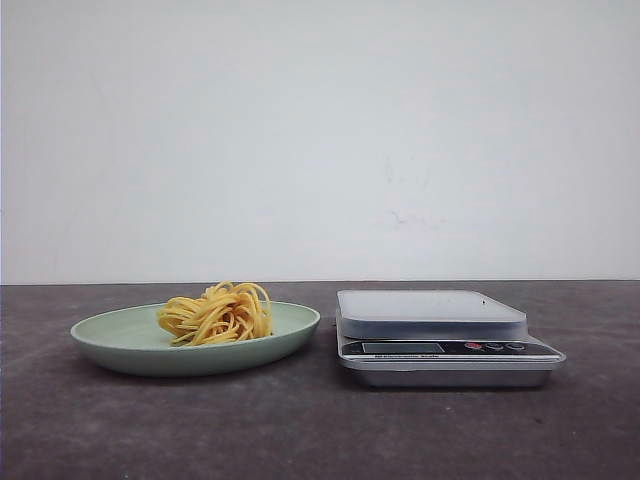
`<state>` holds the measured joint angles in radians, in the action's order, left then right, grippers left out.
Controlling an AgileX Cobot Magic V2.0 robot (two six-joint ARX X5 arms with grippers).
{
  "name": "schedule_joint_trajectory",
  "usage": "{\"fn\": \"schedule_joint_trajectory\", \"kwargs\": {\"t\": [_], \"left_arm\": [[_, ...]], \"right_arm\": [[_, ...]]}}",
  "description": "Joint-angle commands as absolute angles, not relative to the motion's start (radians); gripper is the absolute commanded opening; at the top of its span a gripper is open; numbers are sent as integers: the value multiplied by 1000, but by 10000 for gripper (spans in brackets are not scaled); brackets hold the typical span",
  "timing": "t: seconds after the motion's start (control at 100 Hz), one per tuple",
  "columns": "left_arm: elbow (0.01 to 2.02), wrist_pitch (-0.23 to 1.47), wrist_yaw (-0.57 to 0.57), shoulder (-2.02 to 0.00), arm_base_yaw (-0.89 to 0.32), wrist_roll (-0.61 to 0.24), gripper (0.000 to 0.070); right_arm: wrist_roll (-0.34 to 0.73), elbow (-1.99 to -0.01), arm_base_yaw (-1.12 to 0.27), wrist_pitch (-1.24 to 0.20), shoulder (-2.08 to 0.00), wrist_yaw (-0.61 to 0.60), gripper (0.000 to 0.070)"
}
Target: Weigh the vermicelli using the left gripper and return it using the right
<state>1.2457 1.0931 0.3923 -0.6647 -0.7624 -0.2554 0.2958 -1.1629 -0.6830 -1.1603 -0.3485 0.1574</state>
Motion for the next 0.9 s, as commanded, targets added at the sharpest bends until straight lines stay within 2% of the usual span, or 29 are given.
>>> {"fn": "schedule_joint_trajectory", "kwargs": {"t": [0.0,0.11,0.2,0.29,0.41,0.67,0.89], "left_arm": [[1258,1082,392,-670,-771,-259,11],[1258,1081,394,-664,-765,-255,11],[1258,1069,395,-648,-718,-104,11],[1250,1024,394,-628,-620,-57,11],[1179,851,381,-577,-446,-56,11],[741,326,276,-365,-200,-52,11],[346,161,148,-182,-93,-57,11]], "right_arm": [[307,-1179,-688,-1147,-350,158,5],[307,-1179,-688,-1147,-350,158,5],[307,-1179,-688,-1147,-350,158,5],[307,-1179,-688,-1147,-350,158,5],[307,-1179,-688,-1147,-350,158,5],[307,-1179,-688,-1147,-350,158,5],[307,-1179,-688,-1147,-350,158,5]]}}
